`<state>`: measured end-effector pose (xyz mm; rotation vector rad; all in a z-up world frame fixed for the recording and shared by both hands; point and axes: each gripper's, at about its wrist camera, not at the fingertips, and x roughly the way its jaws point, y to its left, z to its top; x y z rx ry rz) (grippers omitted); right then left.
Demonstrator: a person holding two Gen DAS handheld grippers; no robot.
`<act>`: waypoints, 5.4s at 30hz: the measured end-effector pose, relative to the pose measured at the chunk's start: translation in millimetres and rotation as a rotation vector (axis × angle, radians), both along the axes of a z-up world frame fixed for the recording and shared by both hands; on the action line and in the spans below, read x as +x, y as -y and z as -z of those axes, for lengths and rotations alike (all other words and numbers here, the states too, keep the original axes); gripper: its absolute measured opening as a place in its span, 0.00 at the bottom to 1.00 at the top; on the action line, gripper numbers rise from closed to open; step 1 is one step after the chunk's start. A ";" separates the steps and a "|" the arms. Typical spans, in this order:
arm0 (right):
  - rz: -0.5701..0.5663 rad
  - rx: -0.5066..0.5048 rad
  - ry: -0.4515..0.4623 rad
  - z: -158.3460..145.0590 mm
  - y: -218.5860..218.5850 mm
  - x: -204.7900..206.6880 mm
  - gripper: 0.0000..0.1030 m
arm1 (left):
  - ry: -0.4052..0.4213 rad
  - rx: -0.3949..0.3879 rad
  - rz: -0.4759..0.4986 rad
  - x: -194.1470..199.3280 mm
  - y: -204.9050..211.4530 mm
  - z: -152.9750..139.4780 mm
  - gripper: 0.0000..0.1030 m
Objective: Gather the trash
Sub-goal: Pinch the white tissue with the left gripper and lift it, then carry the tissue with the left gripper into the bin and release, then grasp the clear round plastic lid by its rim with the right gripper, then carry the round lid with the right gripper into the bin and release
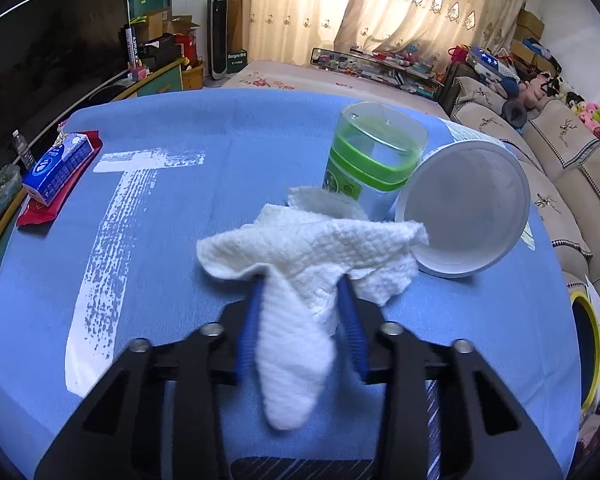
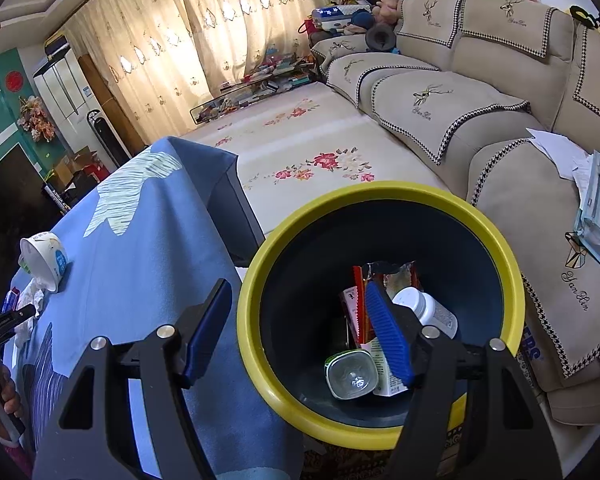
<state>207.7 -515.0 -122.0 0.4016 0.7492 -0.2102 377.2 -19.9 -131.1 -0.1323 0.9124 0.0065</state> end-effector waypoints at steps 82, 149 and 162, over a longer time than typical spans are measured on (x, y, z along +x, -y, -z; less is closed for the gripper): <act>0.065 0.018 0.088 -17.3 80.6 -98.0 0.70 | 0.136 -0.083 0.539 -157.1 294.6 -104.1 0.65; -0.150 -0.037 -0.031 -30.3 -19.9 22.9 0.05 | 0.143 -0.087 0.128 -158.7 24.2 -69.2 0.86; 0.049 -0.079 -0.092 -1.7 47.4 -7.6 0.43 | 0.118 -0.056 0.183 -112.5 33.9 -62.8 0.86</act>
